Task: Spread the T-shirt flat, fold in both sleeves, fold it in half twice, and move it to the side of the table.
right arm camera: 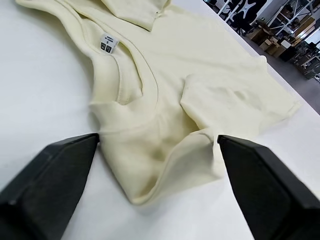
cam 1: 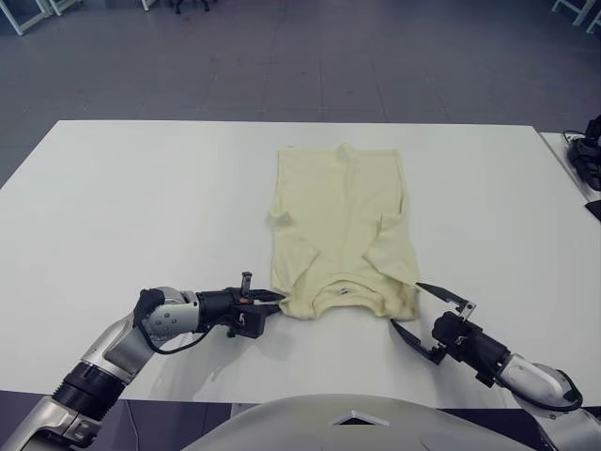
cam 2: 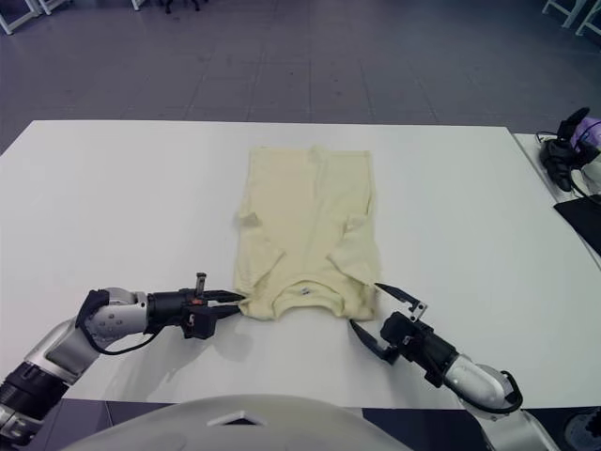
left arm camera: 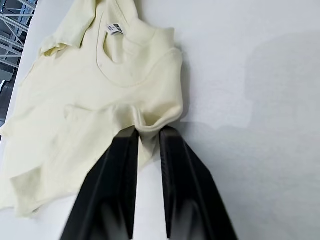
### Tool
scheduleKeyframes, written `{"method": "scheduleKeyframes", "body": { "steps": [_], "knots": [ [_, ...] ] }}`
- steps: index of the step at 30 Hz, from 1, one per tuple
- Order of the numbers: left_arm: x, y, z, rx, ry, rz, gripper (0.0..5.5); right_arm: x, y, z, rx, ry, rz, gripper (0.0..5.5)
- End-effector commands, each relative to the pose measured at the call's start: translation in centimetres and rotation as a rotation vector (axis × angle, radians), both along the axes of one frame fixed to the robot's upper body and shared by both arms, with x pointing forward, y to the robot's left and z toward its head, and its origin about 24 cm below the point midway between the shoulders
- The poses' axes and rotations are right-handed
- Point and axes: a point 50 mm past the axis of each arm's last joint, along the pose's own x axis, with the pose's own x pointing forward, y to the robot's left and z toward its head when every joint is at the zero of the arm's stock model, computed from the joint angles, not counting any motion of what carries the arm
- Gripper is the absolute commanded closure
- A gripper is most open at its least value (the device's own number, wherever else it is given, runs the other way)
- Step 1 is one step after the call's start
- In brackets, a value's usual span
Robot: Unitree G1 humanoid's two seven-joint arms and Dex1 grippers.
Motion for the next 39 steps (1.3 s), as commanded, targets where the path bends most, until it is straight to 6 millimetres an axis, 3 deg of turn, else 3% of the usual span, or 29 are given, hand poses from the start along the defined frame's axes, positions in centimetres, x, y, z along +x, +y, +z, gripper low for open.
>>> {"method": "scheduleKeyframes", "body": {
  "steps": [1,2,14,39],
  "knots": [
    [0.2,0.2,-0.5,0.031,0.015,0.017,5.50,-4.4,-2.0,-4.1,-0.158,0.399,-0.147,1.83],
    [0.2,0.2,-0.5,0.032,0.016,0.018,5.50,-4.6,-2.1,-4.0,-0.159,0.410,-0.160,1.99],
    [0.1,0.2,-0.6,0.030,0.022,0.034,5.50,-5.2,-3.3,-3.2,-0.219,0.489,-0.234,0.46],
    [0.7,-0.1,0.6,0.017,-0.034,0.030,5.50,-3.2,-2.8,-1.5,-0.247,0.542,-0.168,4.51]
  ]
}}
